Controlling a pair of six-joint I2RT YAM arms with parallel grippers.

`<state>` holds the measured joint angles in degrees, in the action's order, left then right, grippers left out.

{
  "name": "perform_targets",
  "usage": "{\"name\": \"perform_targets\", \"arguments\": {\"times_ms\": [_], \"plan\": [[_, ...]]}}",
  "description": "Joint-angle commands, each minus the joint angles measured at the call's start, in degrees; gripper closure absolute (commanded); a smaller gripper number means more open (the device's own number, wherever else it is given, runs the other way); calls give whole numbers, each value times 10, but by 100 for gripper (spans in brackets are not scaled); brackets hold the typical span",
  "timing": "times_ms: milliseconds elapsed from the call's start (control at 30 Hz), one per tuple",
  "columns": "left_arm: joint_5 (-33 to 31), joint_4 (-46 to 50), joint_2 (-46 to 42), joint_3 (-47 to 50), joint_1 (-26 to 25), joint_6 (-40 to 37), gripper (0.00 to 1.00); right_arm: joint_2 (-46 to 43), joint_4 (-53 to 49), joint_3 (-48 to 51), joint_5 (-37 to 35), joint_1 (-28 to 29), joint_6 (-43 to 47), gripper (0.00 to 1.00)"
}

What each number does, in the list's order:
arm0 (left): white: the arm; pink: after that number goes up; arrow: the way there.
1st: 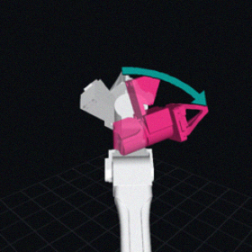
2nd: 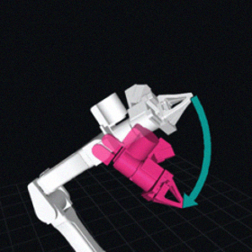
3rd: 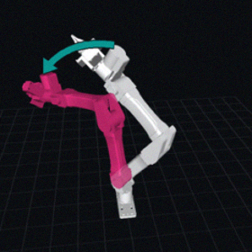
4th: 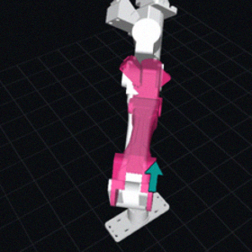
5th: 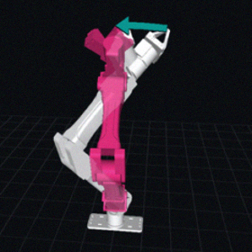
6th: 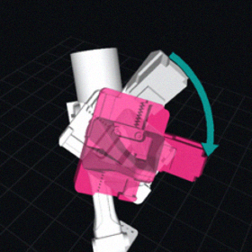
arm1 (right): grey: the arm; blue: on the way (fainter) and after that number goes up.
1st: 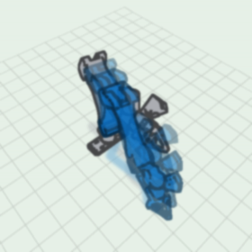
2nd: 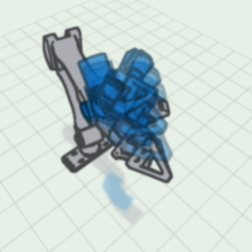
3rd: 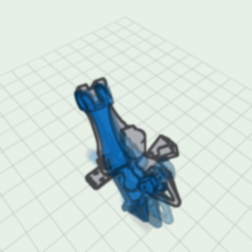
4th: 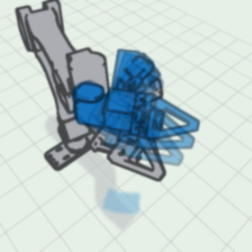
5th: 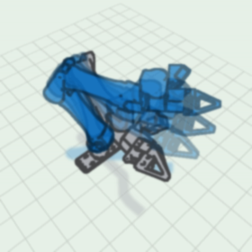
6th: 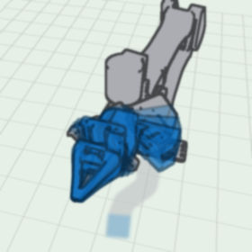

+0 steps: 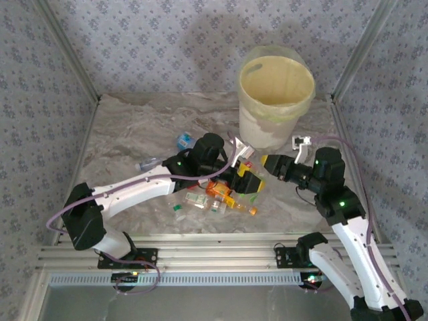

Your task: Put the plastic bottles in the bin

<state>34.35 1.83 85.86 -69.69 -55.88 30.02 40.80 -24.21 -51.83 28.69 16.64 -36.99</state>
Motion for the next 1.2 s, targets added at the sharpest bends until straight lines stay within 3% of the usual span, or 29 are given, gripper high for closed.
{"name": "perform_targets", "arguments": {"times_ms": [0, 267, 433, 633, 833, 1167], "plan": [[-12, 5, -38, -33, 23, -7, 0, 18, -40, -70, -37, -4, 56, 69], [-60, 133, -110, -72, 72, -126, 0, 107, -71, -254, -153, -31, 150, 69], [-55, 206, -122, -93, 123, -164, 0, 180, -61, -352, -244, -40, 201, 69], [-64, 226, -131, -76, 169, -180, 0, 278, -22, -444, -324, -44, 258, 70], [-64, 225, -132, -54, 178, -194, 0, 395, -9, -551, -368, -41, 309, 70], [-75, 201, -149, -12, 180, -195, 1, 562, -45, -671, -462, -13, 520, 73]]}}
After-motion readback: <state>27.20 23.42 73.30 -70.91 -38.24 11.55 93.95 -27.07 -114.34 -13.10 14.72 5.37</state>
